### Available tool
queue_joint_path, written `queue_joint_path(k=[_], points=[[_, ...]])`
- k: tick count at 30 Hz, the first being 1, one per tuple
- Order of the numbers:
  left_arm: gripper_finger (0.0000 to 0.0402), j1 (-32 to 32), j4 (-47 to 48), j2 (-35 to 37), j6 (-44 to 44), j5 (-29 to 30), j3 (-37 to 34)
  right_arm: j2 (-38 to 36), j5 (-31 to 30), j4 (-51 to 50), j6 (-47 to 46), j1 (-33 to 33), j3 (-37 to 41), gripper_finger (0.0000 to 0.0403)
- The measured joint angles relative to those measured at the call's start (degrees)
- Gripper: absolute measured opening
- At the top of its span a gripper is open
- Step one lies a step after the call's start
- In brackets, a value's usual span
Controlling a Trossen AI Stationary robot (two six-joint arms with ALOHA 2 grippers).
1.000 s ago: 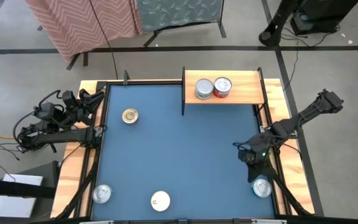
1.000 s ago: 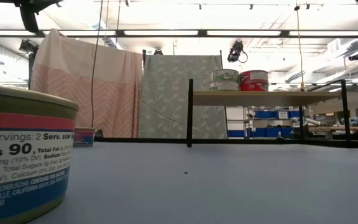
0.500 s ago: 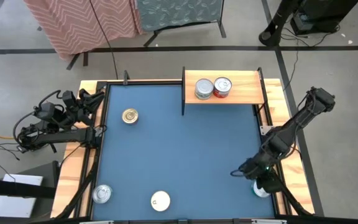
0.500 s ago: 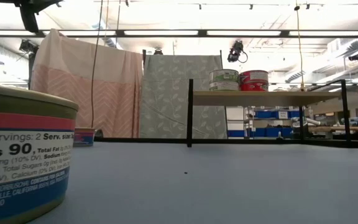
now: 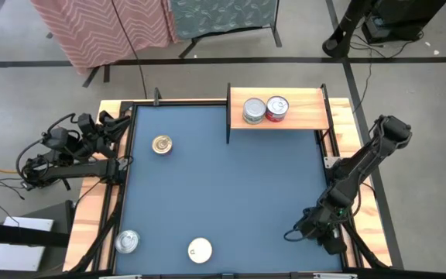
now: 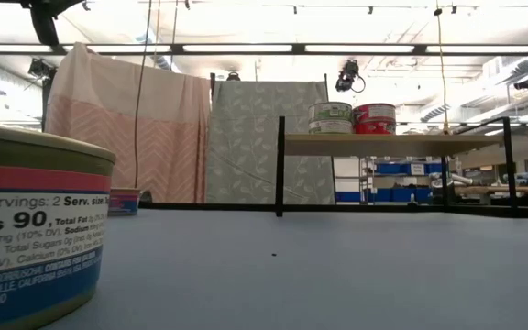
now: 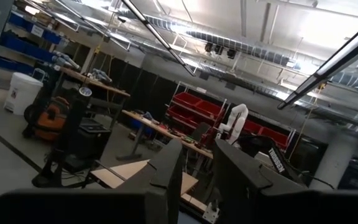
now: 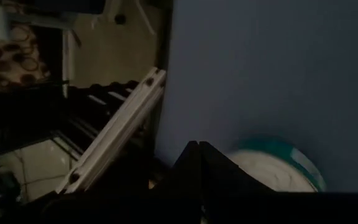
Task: Stack canned seafood by type on shelf
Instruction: Put the right green-blue tuna can on the shelf
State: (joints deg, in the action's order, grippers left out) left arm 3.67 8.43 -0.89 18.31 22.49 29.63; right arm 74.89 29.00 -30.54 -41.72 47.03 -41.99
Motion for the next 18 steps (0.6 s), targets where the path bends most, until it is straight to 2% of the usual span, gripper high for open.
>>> queue_joint_path(k=[4,10,13,18], points=[[0.0095,0.0,0.0,0.0,0.2,-0.1,0.0,2.5,3.5,9.2,-0.8,0.1,1.8,0.0002],[0.0095,0.0,-0.3,0.0,0.3,-0.1,0.0,1.3,7.9,19.2,-9.0,0.1,5.2,0.0002],[0.0095,0.0,-0.4,0.0,0.3,-0.1,0.0,-0.9,4.5,14.3,-10.6,0.0,5.2,0.0002],[0.0095,0.0,-0.4,0.0,0.2,-0.1,0.0,-3.4,-5.1,-3.6,-9.3,1.8,3.4,0.0002]])
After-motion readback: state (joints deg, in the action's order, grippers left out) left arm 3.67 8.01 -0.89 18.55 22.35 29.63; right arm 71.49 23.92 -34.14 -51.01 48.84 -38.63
